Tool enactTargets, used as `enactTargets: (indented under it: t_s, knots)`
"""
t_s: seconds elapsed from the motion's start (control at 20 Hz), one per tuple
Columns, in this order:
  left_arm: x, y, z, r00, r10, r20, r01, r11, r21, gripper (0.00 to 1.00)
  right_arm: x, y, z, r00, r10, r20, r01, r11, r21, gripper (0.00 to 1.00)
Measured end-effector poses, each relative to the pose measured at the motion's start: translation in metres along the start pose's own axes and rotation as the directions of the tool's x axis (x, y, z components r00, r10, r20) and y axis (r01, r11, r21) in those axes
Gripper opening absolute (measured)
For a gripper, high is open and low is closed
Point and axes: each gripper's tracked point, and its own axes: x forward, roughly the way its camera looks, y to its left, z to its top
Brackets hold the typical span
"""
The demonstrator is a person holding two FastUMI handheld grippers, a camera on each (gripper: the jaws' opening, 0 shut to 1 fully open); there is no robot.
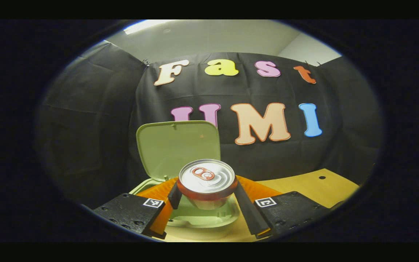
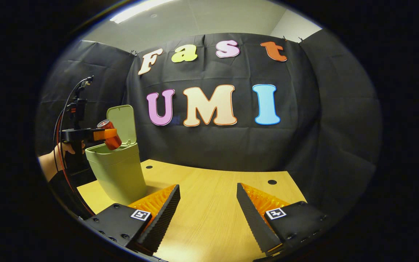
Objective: Press the lid of the desktop garbage bin to open it, pick up the crumpled paper on the desktop and throw it into the bin, then pick up the pop can on the desktop and drop it into the bin, and finally close the garbage bin lid.
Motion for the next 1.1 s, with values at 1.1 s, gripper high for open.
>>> enactTargets:
  t_s: [1.1]
  knots:
    - [0.079, 0.074, 0.139, 0.977, -0.058, 0.207, 0.047, 0.997, 0.060, 0.94, 0.014, 0.078, -0.021, 0.988, -0.157, -0.002, 0.157, 0.982, 0.103, 0.99]
